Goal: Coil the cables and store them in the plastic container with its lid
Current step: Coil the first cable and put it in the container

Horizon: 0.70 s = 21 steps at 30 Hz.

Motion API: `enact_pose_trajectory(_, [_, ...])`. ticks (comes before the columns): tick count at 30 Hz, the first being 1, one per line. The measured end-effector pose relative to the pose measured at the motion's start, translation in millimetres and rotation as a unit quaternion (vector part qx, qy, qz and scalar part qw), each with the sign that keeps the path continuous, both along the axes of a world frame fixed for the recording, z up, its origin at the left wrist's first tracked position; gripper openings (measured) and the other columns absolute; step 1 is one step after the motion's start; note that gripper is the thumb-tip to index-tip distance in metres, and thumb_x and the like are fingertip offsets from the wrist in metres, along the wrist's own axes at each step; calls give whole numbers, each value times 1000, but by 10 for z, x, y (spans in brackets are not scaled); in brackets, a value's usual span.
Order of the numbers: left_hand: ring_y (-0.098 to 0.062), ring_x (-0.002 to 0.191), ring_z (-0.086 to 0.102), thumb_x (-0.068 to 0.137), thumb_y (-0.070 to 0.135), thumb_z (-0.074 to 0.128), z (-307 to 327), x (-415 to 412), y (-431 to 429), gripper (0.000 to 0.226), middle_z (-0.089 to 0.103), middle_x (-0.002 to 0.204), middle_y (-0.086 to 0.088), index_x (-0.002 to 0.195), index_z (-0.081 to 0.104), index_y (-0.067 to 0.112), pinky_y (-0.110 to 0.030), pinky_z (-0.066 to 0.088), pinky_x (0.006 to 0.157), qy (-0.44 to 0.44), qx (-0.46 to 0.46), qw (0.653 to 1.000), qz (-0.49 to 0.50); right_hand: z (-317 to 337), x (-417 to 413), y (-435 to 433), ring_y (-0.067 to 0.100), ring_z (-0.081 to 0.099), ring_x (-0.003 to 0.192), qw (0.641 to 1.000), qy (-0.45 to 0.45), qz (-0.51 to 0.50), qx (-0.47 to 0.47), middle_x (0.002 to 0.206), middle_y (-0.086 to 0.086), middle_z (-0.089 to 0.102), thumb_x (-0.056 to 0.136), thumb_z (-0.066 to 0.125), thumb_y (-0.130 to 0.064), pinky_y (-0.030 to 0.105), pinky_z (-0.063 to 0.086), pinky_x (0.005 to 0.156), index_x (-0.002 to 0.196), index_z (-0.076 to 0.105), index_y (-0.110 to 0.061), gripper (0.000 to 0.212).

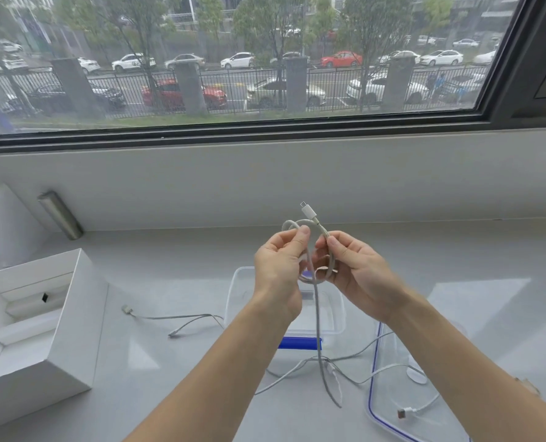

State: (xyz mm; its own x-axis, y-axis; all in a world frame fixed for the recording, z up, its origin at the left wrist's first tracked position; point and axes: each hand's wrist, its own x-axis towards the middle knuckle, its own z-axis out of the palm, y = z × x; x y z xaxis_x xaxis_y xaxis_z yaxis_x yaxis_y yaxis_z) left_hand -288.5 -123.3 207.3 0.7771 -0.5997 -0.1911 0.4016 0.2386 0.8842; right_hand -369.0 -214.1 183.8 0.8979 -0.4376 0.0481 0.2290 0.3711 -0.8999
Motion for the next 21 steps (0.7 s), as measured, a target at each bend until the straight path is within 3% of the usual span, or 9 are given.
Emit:
enact_pose_trajectory(3, [-12,47,56,85,14,67,8,-57,-17,13,61,59,-3,73,64,8,-22,47,46,-53,34,998,3,13,20,29,21,62,65,1000,6,10,-4,75,11,66,100,34,-13,31,53,64,102,55,0,25])
enact_pose_trajectory(6, [-15,34,39,85,12,66,19,-48,-18,19,47,44,-5,74,62,-3,-21,37,39,-110,42,993,7,33,27,38,21,56,56,1000,11,20,-4,66,11,61,100,33,-14,29,50,58,100,56,0,26])
enact_pose_trajectory(9, [-21,40,45,85,15,67,-21,-5,-27,24,52,46,-8,66,61,2,-29,44,44,-195,65,978,22,66,32,30,19,51,51,999,33,36,-10,60,9,55,99,35,-14,26,46,54,97,59,-3,26])
enact_pose_trajectory(12, [-14,58,56,85,23,67,-76,42,-32,23,65,63,-8,67,67,10,-37,52,65,-296,120,947,42,73,50,14,15,40,48,998,56,35,1,55,4,44,100,36,-15,25,39,52,91,60,-7,27])
enact_pose_trajectory(16, [-5,53,53,87,26,64,-92,115,-50,21,62,57,6,72,70,11,-35,55,65,-383,172,907,20,42,81,-3,14,27,46,997,76,21,0,54,1,30,100,35,-18,29,27,55,81,53,-10,28])
enact_pose_trajectory(21, [-17,59,59,86,30,63,-84,262,-34,24,63,58,3,71,71,14,-39,55,63,-456,210,865,-19,27,99,-11,11,19,43,995,101,7,-9,51,-3,23,102,32,-20,23,25,47,75,45,-12,31])
